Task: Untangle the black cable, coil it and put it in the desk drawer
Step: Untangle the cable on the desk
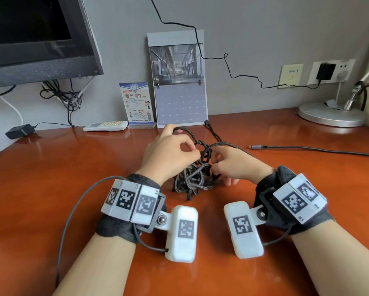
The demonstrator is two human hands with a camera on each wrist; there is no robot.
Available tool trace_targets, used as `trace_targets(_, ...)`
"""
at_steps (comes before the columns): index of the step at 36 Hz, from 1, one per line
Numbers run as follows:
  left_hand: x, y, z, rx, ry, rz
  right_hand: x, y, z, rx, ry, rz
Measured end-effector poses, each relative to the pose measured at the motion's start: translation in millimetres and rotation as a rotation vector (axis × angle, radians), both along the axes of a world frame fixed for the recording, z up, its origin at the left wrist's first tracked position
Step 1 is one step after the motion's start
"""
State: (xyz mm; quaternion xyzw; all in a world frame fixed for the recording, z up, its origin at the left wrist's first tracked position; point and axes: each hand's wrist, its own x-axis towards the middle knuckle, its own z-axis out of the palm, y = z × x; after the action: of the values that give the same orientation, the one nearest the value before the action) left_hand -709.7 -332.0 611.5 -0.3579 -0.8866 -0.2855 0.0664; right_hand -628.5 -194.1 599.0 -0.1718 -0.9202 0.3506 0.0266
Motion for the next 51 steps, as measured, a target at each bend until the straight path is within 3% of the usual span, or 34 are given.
trace_targets(5,-5.3,-1.6,-0.3,-0.05,-0.082,0.089,17.7,-5.8,9.2,-0.056,-0.136,-0.03)
trace_targets(11,-13.2,-4.8,-7.8,-0.121,-0.117,0.182,53.9,-12.9,12.6,-0.122,-0.023,0.037)
trace_targets(18,-0.3,-0.8,3.5,-0.124,-0.281,-0.104,43.8,-7.9,7.0,-0.081,0.327,-0.251)
trace_targets(20,9.8,-1.9,14.9,-0.075,-0.248,-0.114,39.7,-0.3,10.1,-0.115,0.34,-0.313)
trace_targets(23,29.2,-6.0,34.6,-0.174,-0.024,0.0,38.5,8.7,15.1,-0.137,0.347,-0.375)
trace_targets(25,43.0,-7.3,50.0,-0.199,0.079,0.002,41.6,12.1,17.7,-0.099,0.293,-0.353)
trace_targets(30,62.1,13.0,73.4,-0.091,0.112,-0.221,50.2,13.2,34.9,0.074,0.083,-0.203)
trace_targets(35,60.0,41.3,58.5,-0.298,0.057,-0.294,55.6,6.8,51.3,0.212,-0.049,-0.09)
trace_targets(40,56.6,51.9,46.9,-0.313,0.126,-0.347,72.3,3.8,55.6,0.192,-0.003,-0.09)
trace_targets(43,56.3,54.5,41.9,-0.229,0.133,-0.336,78.8,2.5,53.8,0.172,0.005,-0.114)
trace_targets(51,34.1,46.9,35.1,-0.151,0.004,-0.103,110.1,11.7,50.4,0.086,0.183,-0.141)
